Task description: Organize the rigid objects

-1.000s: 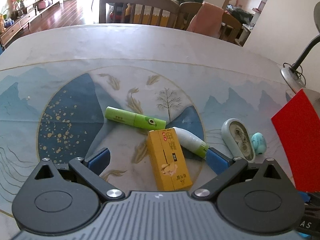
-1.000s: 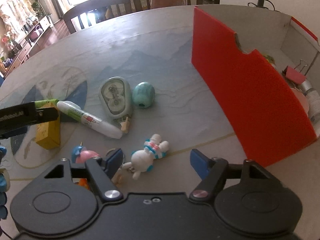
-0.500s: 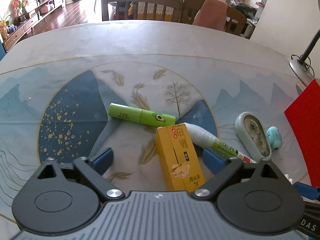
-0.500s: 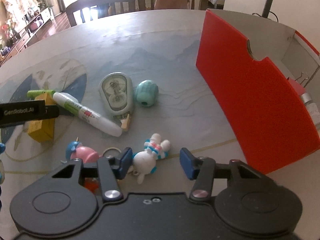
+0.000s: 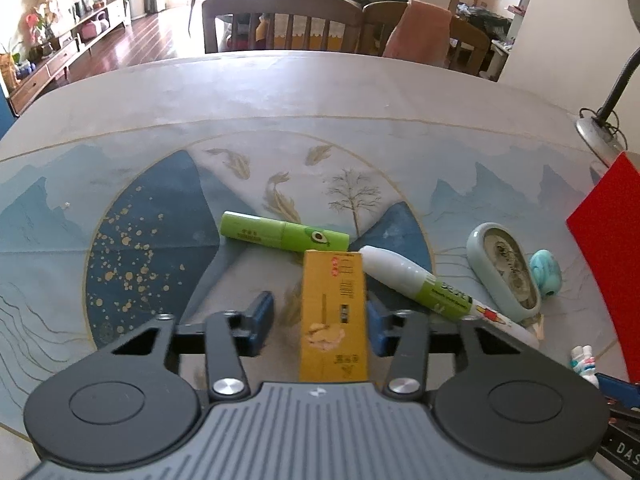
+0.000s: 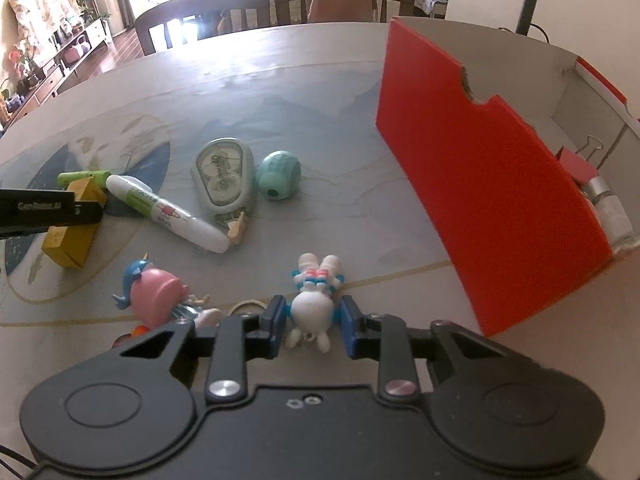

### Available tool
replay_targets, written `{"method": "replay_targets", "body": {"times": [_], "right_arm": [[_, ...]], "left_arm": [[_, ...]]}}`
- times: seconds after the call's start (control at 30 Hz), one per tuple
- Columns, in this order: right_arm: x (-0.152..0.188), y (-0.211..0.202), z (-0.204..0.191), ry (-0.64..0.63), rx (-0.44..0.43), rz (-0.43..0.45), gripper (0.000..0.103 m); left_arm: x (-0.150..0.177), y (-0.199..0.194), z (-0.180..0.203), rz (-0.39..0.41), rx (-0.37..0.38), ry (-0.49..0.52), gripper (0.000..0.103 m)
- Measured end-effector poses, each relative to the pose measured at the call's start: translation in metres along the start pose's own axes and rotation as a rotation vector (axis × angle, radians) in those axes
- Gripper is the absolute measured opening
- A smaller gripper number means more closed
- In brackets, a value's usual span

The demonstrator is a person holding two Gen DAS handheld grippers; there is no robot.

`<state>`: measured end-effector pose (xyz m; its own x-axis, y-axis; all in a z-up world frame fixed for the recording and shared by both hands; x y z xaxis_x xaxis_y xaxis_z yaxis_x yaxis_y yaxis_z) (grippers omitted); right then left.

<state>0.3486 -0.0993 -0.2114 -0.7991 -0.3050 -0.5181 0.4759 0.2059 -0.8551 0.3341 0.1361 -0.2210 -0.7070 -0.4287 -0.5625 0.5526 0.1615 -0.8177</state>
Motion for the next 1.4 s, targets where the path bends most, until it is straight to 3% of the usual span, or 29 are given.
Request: {"method": "replay_targets", "body": {"times": [0.2,0.83,1.4], "right_arm": [[0.003,-0.009,0.013,0.04,-0.01,0.012,0.027],[0.002,-0.083,0.031,0.105,-0.146,0.103,0.027],[-0.017,-0.135,0.06,0.104,-0.208,0.18,0.027]], "left_arm": [[0.003,-0.005,0.003,-0.009,0.015,0.012,0.031],[0.026,-0.059,0.024,-0.034,0.145,0.067,0.03],[0.024,-0.118,0.059,0.008,0.248,0.062,0.029]]}}
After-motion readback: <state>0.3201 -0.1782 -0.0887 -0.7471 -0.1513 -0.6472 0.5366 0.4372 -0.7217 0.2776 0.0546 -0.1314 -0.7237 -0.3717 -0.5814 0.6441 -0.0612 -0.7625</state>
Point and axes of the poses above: each gripper's, at about its wrist camera, not at the fingertips, and y roughly the way its jaws point, z to its right, x to its underside, the point moved 6 cm from there along y, roughly the way its jaws point, and after that the axes turned 2 degrees about -y, right-handed, at the moved point
